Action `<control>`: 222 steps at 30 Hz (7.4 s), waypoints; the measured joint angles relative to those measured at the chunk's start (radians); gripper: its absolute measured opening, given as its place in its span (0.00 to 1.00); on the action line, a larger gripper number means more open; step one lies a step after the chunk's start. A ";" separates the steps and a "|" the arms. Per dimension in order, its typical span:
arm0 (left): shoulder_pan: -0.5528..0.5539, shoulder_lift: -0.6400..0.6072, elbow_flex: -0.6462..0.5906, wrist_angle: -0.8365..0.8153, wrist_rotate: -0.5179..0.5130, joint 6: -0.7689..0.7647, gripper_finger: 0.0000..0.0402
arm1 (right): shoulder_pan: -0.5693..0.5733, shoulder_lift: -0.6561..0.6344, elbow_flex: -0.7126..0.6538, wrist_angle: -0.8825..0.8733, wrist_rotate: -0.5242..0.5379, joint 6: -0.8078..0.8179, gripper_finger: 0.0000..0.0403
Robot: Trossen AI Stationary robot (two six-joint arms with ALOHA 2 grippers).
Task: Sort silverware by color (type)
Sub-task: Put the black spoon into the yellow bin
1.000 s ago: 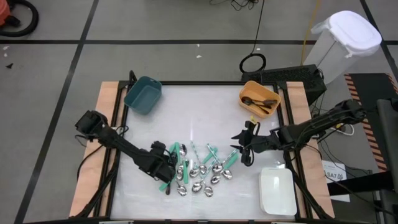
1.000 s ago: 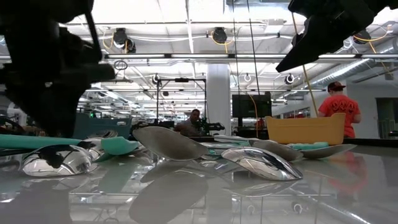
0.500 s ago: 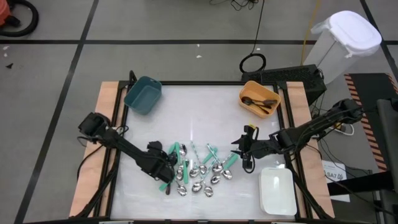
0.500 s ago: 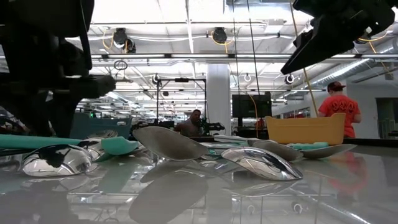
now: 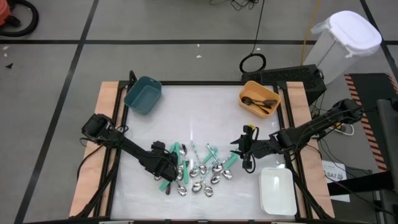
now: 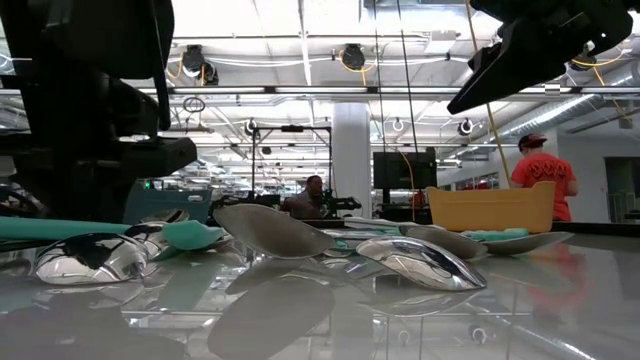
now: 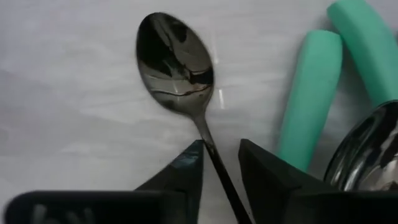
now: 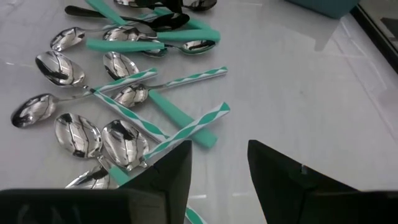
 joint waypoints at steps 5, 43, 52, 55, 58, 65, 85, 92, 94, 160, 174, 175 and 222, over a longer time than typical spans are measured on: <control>0.013 0.001 0.002 0.002 -0.011 0.038 0.07 | 0.000 0.000 0.000 0.002 0.002 -0.009 0.37; 0.051 0.003 0.541 0.548 -0.752 1.341 0.01 | 0.000 0.297 -0.134 1.029 -0.108 -0.193 0.37; 0.024 0.003 0.514 0.904 -0.753 1.612 0.01 | -0.013 0.372 -0.134 1.278 -0.100 -0.191 0.37; 0.024 0.003 0.504 0.955 -0.753 1.649 0.01 | -0.020 0.374 -0.134 1.286 -0.100 -0.184 0.37; 0.025 0.017 0.504 0.989 -0.756 1.655 0.01 | -0.023 0.374 -0.134 1.301 -0.101 -0.184 0.38; 0.031 0.092 0.504 1.224 -0.755 1.826 0.01 | -0.023 0.373 -0.134 1.336 -0.101 -0.192 0.38; 0.042 0.148 0.503 1.386 -0.726 1.899 0.01 | -0.022 0.372 -0.134 1.343 -0.102 -0.203 0.35; 0.043 0.155 0.503 1.386 -0.731 1.910 0.01 | -0.021 0.372 -0.134 1.338 -0.078 -0.196 0.17; 0.041 0.155 0.503 1.386 -0.734 1.917 0.01 | -0.022 0.372 -0.134 1.331 -0.076 -0.196 0.10; 0.220 0.087 0.085 1.134 -0.178 1.910 0.33 | -0.937 -0.047 0.161 -0.493 -0.144 -0.329 0.01; 0.221 0.087 0.090 1.179 -0.139 1.986 0.33 | -1.180 0.217 0.161 -0.587 -0.157 -0.456 0.02; 0.221 0.087 0.091 1.181 -0.136 1.988 0.33 | -1.188 0.229 0.161 -0.595 -0.157 -0.456 0.02; 0.091 -0.111 0.093 0.798 -0.264 1.714 0.33 | -0.753 -0.263 0.202 -0.753 -0.139 -0.013 0.42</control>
